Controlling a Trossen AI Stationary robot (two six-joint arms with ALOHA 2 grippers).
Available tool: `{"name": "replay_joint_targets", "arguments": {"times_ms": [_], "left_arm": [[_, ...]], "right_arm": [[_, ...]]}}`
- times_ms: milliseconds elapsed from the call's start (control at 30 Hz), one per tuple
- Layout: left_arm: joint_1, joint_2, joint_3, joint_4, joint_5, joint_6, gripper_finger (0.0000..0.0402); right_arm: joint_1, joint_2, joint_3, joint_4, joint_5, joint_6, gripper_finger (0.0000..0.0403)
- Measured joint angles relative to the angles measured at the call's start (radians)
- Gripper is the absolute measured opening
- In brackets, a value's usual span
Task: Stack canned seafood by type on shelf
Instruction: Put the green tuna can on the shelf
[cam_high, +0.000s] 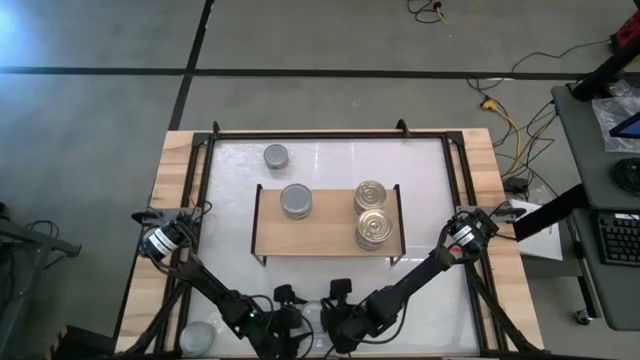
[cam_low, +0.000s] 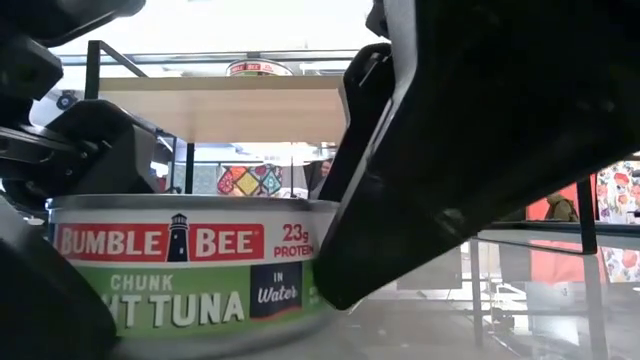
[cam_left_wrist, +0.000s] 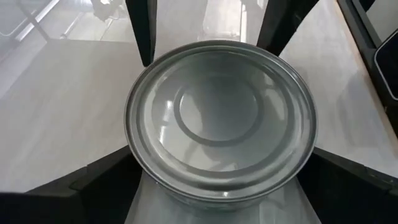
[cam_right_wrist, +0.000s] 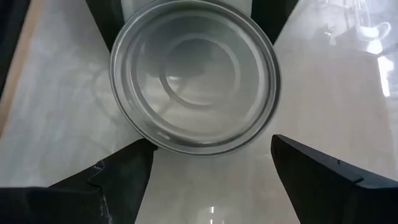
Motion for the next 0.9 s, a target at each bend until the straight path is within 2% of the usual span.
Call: {"name": "replay_joint_targets", "arguments": {"times_ms": [200, 433, 633, 900], "left_arm": [[0.015, 0.004, 0.001, 0.021, 0.012, 0.012, 0.0391], [0.025, 0.007, 0.001, 0.073, 0.019, 0.098, 0.0399], [0.031, 0.007, 0.001, 0.075, 0.018, 0.095, 0.0398], [0.033, 0.007, 0.005, 0.061, 0.018, 0.059, 0.0369]], "right_arm": [[0.000, 0.000, 0.000, 0.018, 0.002, -0.009, 0.0318], [-0.002, 0.000, -0.002, 0.047, 0.006, -0.022, 0.0326], [-0.003, 0.000, -0.002, 0.053, 0.007, -0.023, 0.0326], [-0.003, 0.000, 0.006, 0.014, -0.008, -0.013, 0.0331]]}}
